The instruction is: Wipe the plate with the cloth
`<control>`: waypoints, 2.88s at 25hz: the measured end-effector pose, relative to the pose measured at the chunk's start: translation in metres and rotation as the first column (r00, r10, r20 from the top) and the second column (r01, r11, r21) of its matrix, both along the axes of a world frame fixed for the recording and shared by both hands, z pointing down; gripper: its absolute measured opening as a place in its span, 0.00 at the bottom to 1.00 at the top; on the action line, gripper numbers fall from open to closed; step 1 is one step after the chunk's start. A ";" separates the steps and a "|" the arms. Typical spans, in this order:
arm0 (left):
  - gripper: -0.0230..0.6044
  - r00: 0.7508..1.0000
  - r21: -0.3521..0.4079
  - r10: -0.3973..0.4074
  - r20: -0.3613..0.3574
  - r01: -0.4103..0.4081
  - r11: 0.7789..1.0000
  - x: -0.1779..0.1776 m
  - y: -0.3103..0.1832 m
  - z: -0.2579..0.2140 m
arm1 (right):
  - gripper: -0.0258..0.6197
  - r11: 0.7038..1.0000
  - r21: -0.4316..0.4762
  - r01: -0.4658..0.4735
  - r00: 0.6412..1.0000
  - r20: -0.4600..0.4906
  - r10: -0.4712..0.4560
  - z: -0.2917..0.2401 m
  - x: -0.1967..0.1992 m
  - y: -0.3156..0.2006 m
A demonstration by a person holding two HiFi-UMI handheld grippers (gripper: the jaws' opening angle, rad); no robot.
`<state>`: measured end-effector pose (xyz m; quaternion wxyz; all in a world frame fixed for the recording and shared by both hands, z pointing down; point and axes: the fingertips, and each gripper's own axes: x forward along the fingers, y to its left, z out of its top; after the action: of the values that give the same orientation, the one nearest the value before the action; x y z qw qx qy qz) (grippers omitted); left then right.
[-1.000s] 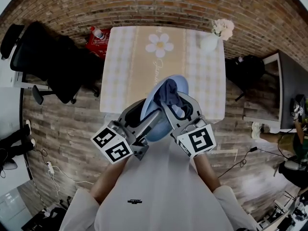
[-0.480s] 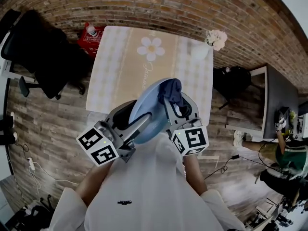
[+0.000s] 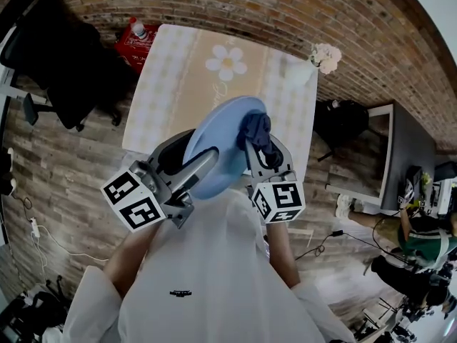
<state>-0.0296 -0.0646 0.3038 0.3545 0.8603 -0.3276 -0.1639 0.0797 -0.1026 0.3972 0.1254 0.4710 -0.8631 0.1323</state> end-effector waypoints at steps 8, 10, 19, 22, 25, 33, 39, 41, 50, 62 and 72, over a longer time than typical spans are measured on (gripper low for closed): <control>0.42 0.998 -0.019 -0.047 -0.033 0.046 0.999 -0.012 -0.019 0.003 | 0.28 0.998 -0.061 0.012 1.000 -0.015 -0.013 0.021 -0.009 0.010; 0.42 0.998 -0.022 -0.054 -0.038 0.053 0.998 -0.013 -0.022 0.003 | 0.28 0.997 -0.070 0.016 1.000 -0.017 -0.018 0.024 -0.011 0.014; 0.42 0.995 -0.043 -0.082 -0.053 0.079 0.996 -0.016 -0.041 0.010 | 0.28 0.992 -0.112 0.058 0.997 -0.036 -0.062 0.033 -0.022 0.028; 0.42 0.994 -0.045 -0.088 -0.059 0.085 0.995 -0.019 -0.046 0.012 | 0.28 0.989 -0.119 0.089 0.995 -0.028 -0.094 0.032 -0.032 0.037; 0.42 0.994 -0.039 -0.098 -0.045 0.096 0.995 -0.022 -0.049 0.014 | 0.28 0.982 -0.135 0.133 0.991 -0.009 -0.136 0.033 -0.045 0.045; 0.42 0.989 -0.057 -0.140 -0.044 0.138 0.989 -0.031 -0.049 0.020 | 0.28 0.956 -0.117 0.269 0.963 0.062 -0.263 0.016 -0.075 0.062; 0.42 0.988 -0.068 -0.146 -0.049 0.143 0.987 -0.032 -0.044 0.022 | 0.28 0.917 -0.052 0.396 0.914 0.116 -0.388 -0.009 -0.098 0.074; 0.42 0.989 -0.064 -0.142 -0.045 0.139 0.988 -0.030 -0.042 0.022 | 0.28 0.912 -0.038 0.408 0.908 0.118 -0.401 -0.016 -0.102 0.076; 0.42 0.994 -0.054 -0.102 -0.031 0.100 0.994 -0.011 -0.033 0.025 | 0.28 0.925 0.022 0.380 0.914 0.144 -0.379 -0.032 -0.096 0.063; 0.42 0.997 -0.053 -0.049 -0.054 0.046 0.998 0.006 -0.015 0.022 | 0.28 0.966 0.090 0.244 0.955 0.149 -0.255 -0.050 -0.069 0.025; 0.42 0.994 -0.075 -0.064 -0.085 0.057 0.996 0.005 -0.016 0.022 | 0.28 0.987 0.061 0.150 0.980 0.125 -0.157 -0.038 -0.048 -0.004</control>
<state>-0.0250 -0.0805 0.3254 0.3945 0.8285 -0.3435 -0.2000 0.0315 -0.1066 0.3590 0.0670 0.3965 -0.9063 0.1304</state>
